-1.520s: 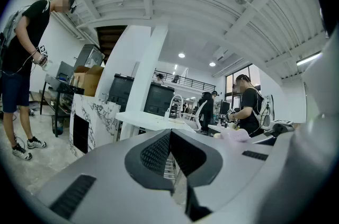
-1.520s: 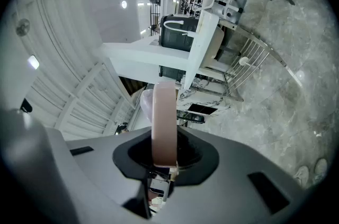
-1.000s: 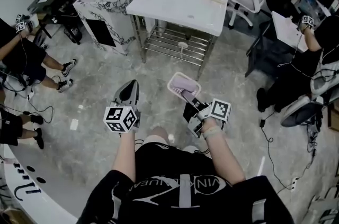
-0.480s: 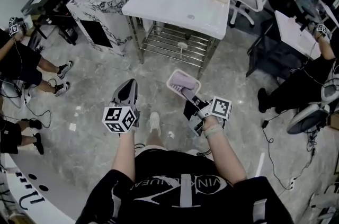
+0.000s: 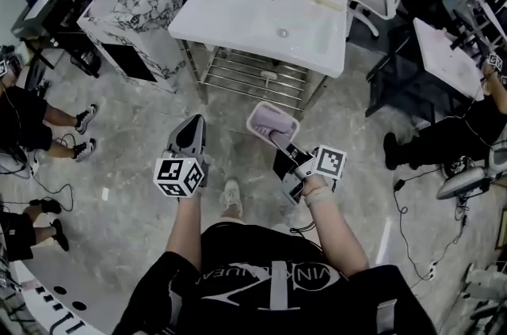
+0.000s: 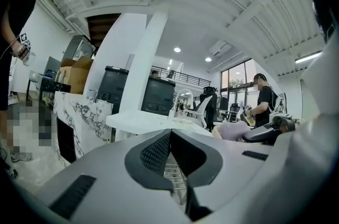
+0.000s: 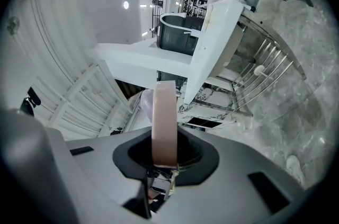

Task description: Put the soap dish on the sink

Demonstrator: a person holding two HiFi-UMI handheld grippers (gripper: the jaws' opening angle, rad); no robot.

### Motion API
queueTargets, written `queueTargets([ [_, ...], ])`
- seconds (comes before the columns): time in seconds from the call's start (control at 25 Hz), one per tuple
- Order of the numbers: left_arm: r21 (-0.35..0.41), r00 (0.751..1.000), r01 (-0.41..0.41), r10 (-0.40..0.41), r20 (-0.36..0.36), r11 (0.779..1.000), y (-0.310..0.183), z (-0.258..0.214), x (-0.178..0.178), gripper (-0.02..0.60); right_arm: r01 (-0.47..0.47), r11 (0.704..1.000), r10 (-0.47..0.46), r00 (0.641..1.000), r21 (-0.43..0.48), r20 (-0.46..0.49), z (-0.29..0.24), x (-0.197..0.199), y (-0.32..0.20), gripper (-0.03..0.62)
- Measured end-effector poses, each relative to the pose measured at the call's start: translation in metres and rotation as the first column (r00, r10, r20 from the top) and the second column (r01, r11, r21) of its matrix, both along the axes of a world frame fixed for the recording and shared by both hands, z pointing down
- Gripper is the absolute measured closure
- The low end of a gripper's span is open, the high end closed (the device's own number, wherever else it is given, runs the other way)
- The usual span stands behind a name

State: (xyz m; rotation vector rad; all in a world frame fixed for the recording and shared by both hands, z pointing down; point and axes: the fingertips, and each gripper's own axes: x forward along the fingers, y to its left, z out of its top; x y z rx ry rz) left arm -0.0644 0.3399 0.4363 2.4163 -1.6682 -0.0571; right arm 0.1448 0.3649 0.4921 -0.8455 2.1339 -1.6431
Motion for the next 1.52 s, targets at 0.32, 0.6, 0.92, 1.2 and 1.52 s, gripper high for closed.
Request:
queueTargets([
  [0.32,-0.026,0.999,-0.034,0.034,0.005,0.999,-0.068,-0.002,-0.022,0.565,-0.025,1.0,0.026,1.0,-0.015,0.017,-0.003,-0.027,-0.063,0.522],
  [0.6,-0.027,0.999,-0.049,0.049,0.015,0.998,-0.114,0.002,-0.046,0.565,-0.044,0.999,0.044,0.999,-0.015,0.019,0.004,-0.049,-0.108,0.522],
  [0.92,-0.031,0.998,-0.06,0.061,0.021,0.998,-0.161,0.009,-0.073,0.565,-0.067,0.997,0.067,0.998,-0.027,0.017,0.011,-0.071,-0.158,0.522],
  [1.2,-0.029,0.995,-0.088,0.089,0.033,0.996,-0.19,0.014,-0.088,0.565,-0.068,0.998,0.068,0.997,-0.005,0.02,0.013,-0.086,-0.191,0.522],
  [1.52,-0.043,0.993,-0.109,0.111,0.029,0.993,-0.215,0.02,-0.086,0.565,-0.082,0.996,0.082,0.997,-0.047,0.004,0.019,-0.089,-0.222,0.522],
])
